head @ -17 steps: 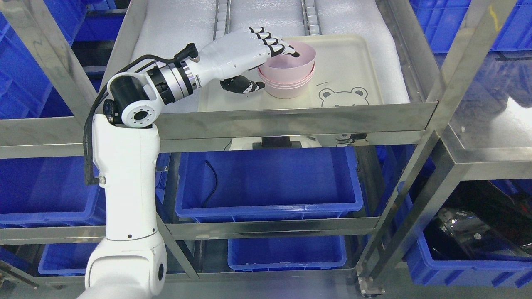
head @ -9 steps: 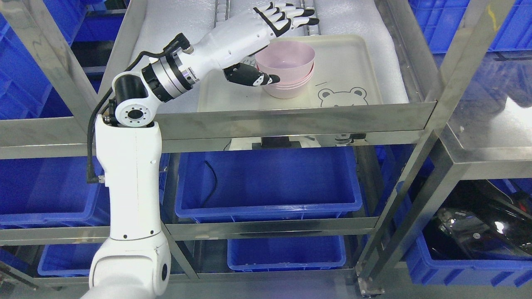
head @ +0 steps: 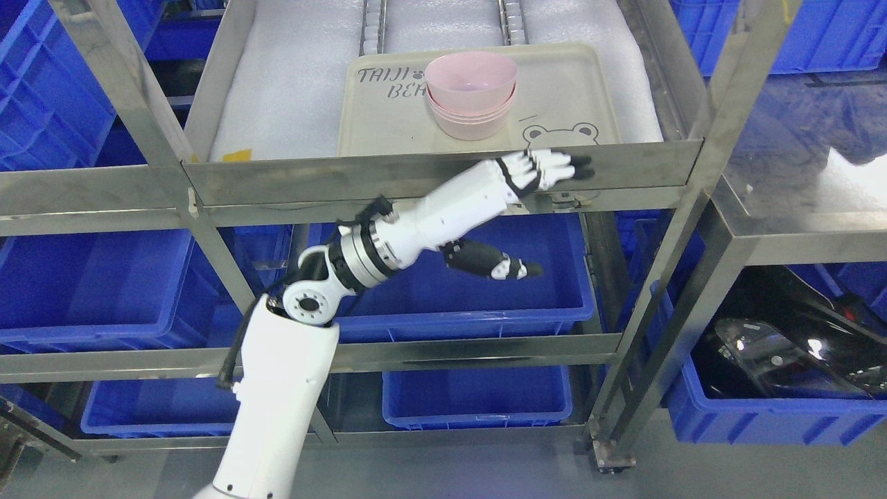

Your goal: Stack pink IKEA bowl on shelf middle layer

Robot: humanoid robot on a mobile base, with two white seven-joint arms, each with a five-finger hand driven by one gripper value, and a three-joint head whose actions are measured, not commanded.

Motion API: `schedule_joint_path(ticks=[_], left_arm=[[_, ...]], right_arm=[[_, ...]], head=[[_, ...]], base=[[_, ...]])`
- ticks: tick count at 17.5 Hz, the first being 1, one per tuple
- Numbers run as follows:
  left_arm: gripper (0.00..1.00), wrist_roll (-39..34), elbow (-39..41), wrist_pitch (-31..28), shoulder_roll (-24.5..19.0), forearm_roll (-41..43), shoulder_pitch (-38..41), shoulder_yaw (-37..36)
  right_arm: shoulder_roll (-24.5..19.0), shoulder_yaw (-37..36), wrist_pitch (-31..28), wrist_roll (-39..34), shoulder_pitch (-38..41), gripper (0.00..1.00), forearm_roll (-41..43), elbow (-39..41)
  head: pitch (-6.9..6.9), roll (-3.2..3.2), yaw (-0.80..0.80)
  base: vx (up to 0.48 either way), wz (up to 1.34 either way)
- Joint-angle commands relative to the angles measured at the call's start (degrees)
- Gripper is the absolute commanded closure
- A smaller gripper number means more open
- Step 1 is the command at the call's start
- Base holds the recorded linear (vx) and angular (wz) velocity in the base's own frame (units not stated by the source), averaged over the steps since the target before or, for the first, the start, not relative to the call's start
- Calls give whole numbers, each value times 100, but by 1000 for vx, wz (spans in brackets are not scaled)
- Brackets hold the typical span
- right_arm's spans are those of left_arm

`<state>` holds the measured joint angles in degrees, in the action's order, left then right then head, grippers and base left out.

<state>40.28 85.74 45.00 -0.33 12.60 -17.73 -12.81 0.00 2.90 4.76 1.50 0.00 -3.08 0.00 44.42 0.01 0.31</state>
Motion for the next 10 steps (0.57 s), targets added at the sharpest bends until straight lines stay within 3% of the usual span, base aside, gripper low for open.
schedule_joint_path(ticks=[1,4,10], left_arm=[[5,-90,-969,0,-67,-197,1639,-1076],[5,-737,-1620,0,-67,-441,2124,-706],[5,-4295,-1903,-191,-67,-1293,2459,-487]], right_arm=[[100,0,-2,-1,132,0,0,100],[100,0,-2,-1,132,0,0,100],[100,0,-2,-1,132,0,0,100]], head=[[0,0,0],[0,0,0],[-1,0,0]], base=[[-176,-74],[-177,-145],[-108,-72]])
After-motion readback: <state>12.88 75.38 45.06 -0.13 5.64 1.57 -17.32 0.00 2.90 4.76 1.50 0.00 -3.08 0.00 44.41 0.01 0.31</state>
